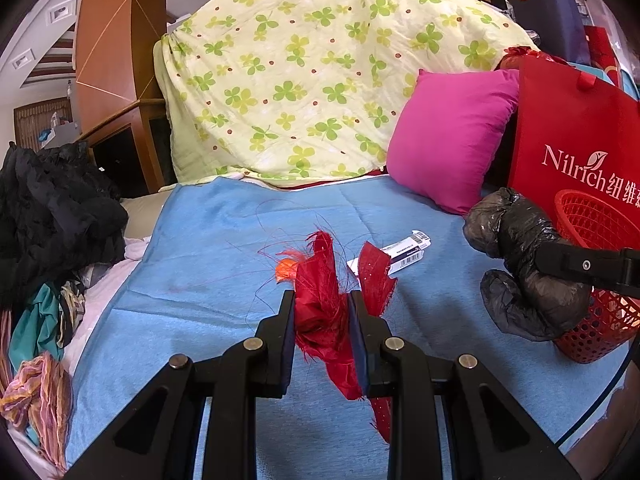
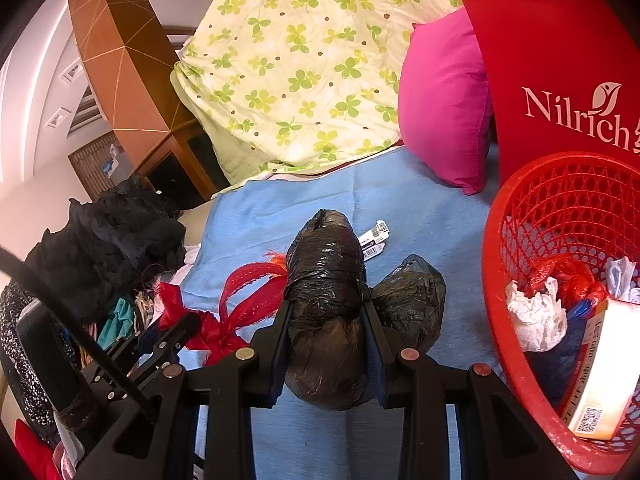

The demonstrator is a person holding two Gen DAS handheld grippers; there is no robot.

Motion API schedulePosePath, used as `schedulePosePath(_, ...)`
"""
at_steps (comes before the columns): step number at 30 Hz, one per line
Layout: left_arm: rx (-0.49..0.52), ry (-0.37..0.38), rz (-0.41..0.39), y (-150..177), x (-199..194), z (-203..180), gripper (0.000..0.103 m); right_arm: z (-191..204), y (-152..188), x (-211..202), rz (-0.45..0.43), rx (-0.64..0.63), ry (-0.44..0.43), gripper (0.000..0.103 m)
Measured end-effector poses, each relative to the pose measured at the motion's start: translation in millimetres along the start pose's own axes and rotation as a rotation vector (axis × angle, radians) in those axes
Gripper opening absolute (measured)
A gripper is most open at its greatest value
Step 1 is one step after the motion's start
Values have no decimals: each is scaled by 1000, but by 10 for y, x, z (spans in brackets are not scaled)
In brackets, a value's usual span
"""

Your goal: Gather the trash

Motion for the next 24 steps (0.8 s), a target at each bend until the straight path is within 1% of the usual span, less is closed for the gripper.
schedulePosePath(12, 29, 26, -5, -19, 20, -192, 27, -104, -1, -110, -14, -2, 15, 35)
schedulePosePath(24, 53, 32, -10, -28, 31, -322, 27, -172, -41, -198, -28, 4, 18, 35)
Point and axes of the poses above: each gripper's, at about its wrist camera, not at the fingertips, and x roughly the way its jaws point, z to its left, y to its underside, the point moved 5 cm from there along x, roughly the way its jaws point, and after that the axes turned 3 degrees about z, right-handed, at the moved point
